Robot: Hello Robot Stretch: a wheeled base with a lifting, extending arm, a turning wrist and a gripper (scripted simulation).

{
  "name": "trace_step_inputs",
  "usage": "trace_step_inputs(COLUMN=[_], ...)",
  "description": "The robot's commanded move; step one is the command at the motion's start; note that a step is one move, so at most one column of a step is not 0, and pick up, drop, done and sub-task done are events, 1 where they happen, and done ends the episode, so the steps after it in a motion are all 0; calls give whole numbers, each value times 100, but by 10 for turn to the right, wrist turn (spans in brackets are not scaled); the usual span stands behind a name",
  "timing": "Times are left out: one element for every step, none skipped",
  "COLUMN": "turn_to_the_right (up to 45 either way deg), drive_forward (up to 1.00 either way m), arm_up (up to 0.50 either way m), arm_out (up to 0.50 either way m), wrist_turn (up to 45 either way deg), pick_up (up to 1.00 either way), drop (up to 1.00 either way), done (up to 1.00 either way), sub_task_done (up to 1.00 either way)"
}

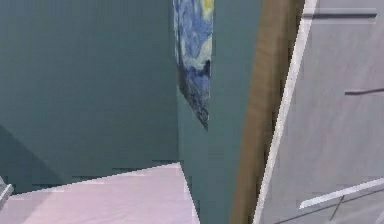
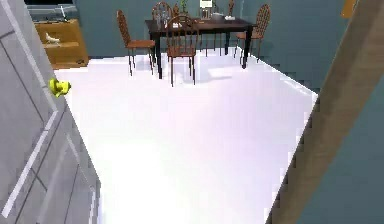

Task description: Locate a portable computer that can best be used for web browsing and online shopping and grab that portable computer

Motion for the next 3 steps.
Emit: trace_step_inputs(turn_to_the_right=[450,270,0], drive_forward=[0,0,100], arm_up=[0,0,0], arm_out=[0,0,0], wrist_turn=[0,0,0], pick_up=[0,0,0], drop=[0,0,0], done=[0,0,0], sub_task_done=[0,0,0])
